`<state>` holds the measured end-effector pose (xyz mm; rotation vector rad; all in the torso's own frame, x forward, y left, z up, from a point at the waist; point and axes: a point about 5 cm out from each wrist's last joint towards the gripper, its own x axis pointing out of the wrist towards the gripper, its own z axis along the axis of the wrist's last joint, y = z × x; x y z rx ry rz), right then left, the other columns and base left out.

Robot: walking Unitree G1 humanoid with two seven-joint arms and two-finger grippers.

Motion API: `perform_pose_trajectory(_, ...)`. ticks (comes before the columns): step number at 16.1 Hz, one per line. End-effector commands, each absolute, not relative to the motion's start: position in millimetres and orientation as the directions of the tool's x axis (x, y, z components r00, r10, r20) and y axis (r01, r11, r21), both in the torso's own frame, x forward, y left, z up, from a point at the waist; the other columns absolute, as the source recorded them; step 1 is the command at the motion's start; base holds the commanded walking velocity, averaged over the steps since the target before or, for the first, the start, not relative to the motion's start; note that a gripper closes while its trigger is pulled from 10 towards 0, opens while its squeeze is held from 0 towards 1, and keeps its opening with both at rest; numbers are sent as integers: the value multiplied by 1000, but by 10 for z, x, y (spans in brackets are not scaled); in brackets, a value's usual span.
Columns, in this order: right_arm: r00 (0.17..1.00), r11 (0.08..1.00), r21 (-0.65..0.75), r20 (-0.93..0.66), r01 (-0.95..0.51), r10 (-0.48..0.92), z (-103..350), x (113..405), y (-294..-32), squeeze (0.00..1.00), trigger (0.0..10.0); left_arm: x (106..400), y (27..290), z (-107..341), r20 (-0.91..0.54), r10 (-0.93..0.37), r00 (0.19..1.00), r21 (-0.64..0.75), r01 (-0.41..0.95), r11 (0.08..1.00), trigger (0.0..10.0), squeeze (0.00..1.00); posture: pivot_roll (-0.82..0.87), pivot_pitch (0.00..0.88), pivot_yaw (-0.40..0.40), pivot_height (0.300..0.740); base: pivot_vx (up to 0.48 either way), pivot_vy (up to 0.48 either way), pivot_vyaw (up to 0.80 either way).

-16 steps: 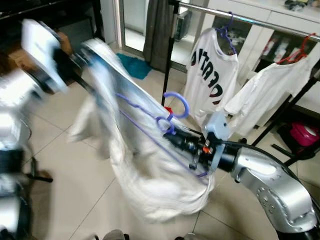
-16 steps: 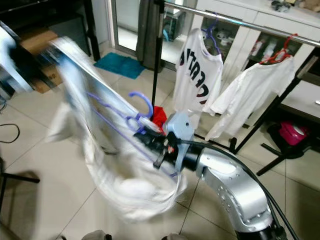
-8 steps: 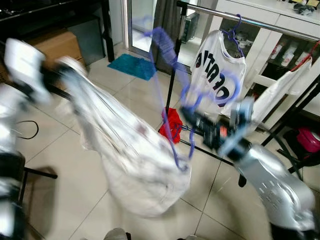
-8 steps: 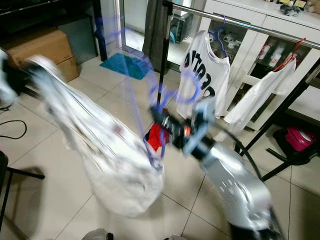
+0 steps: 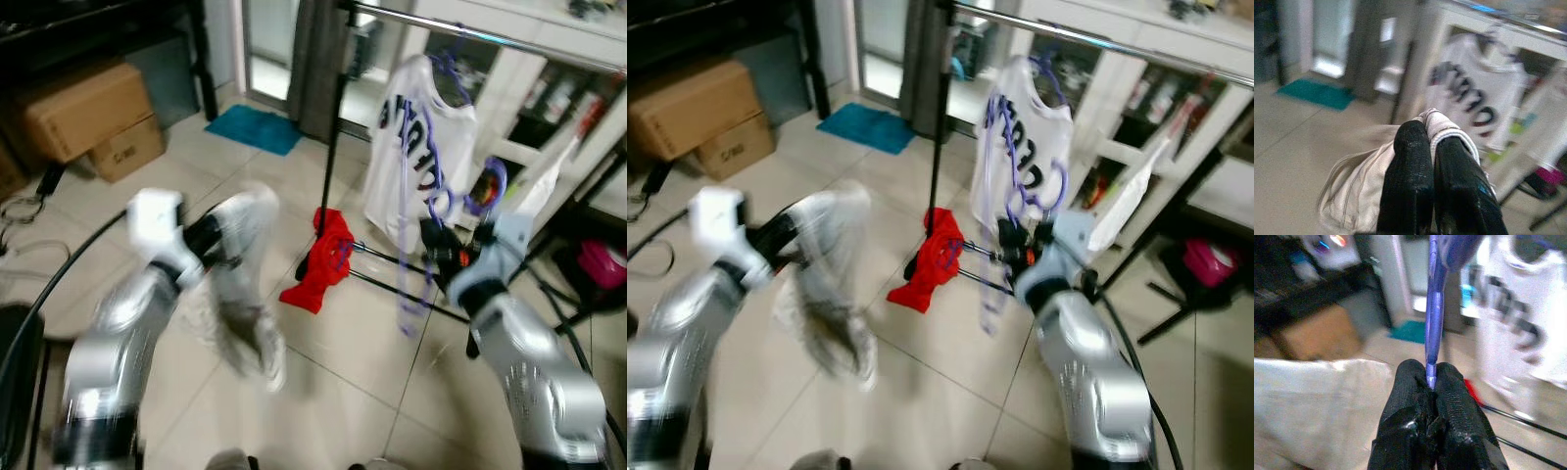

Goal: Hang hanger

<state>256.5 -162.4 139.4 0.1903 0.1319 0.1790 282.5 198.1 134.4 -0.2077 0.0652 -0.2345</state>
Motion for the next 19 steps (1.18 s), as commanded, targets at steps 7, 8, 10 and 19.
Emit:
perform_pose_trajectory(7, 999, 996, 88, -33, 6, -3, 1491, 2567, -1743, 0, 10000, 2698, 1874, 1462, -9, -84, 996, -320, 77, 944, 10000, 0, -47, 0, -27, 740, 0, 0, -800)
perform_pose_trajectory(8, 1000, 997, 75, -30, 9, -7, 1472, 2563, -1727, 0, 10000, 2704, 1881, 1446, -1, -79, 997, -281, 76, 957, 10000, 0, -46, 0, -20, 740, 0, 0, -800)
perform_pose_trajectory(10, 999, 993, 118, -33, 17, -13, 1458, 2549, -1697, 0, 10000, 2722, 1884, 1468, 15, -15, 1000, -338, 19, 941, 10000, 0, -46, 0, -17, 740, 0, 0, -800)
perform_pose_trajectory(19, 999, 990, 139, -39, 10, -5, 1428, 2497, -1643, 0, 10000, 2684, 1674, 1387, 12, 32, 999, -461, -23, 887, 10000, 0, -49, 0, -15, 740, 0, 0, -800)
